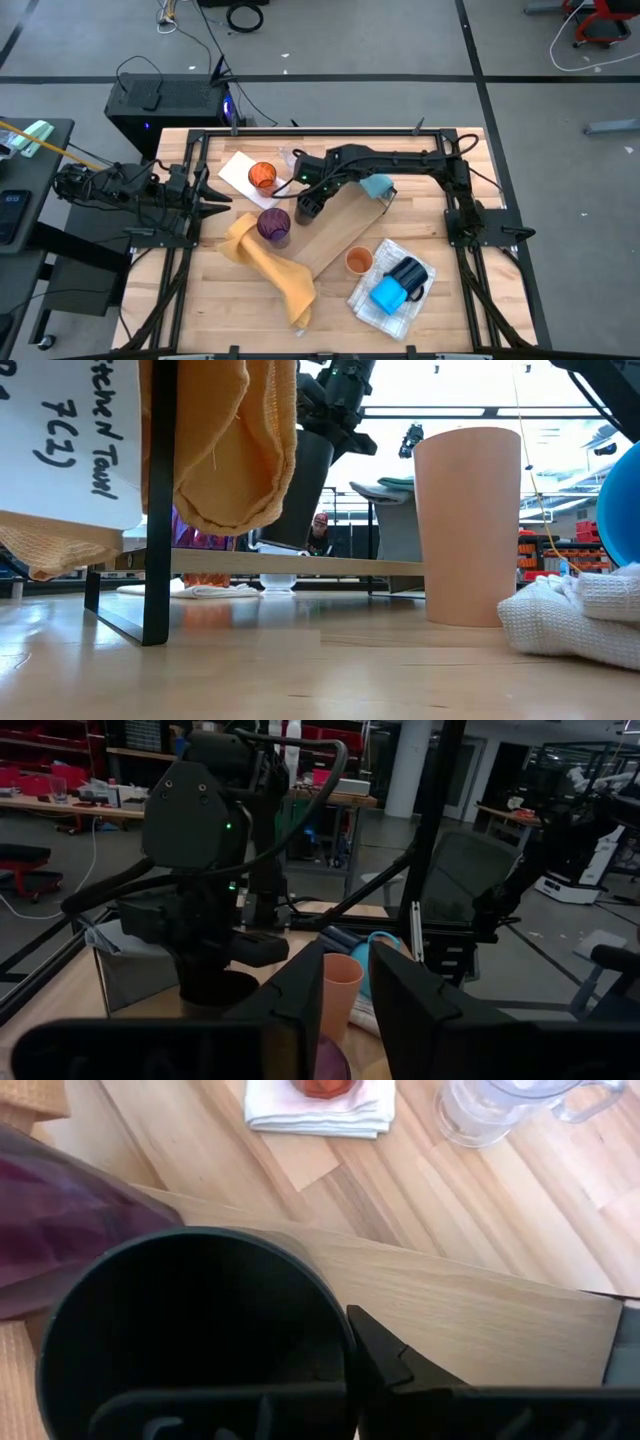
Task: Stack small to large cups/mugs on shelf
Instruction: Put the black cup on the shelf
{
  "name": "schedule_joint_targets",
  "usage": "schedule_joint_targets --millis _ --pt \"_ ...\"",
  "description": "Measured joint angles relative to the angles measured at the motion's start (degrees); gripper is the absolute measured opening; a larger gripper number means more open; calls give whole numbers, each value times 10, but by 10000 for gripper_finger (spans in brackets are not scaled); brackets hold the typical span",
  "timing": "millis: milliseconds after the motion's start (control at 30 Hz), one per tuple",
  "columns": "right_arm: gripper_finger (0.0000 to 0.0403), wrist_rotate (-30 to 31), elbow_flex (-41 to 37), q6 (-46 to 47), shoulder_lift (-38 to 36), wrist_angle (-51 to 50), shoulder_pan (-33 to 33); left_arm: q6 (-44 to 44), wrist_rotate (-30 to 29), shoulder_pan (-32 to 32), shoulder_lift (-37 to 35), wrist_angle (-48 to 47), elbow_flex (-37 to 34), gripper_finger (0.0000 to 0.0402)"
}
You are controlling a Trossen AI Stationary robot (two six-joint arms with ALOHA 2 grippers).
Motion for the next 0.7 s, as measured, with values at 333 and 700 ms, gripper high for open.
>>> schedule_joint_targets --millis 333,700 --pt "2 0 -17 2 0 12 5 -1 0 0 0 0 0 91" --pt "7 -2 -17 2 0 15 5 -1 0 0 0 0 0 94"
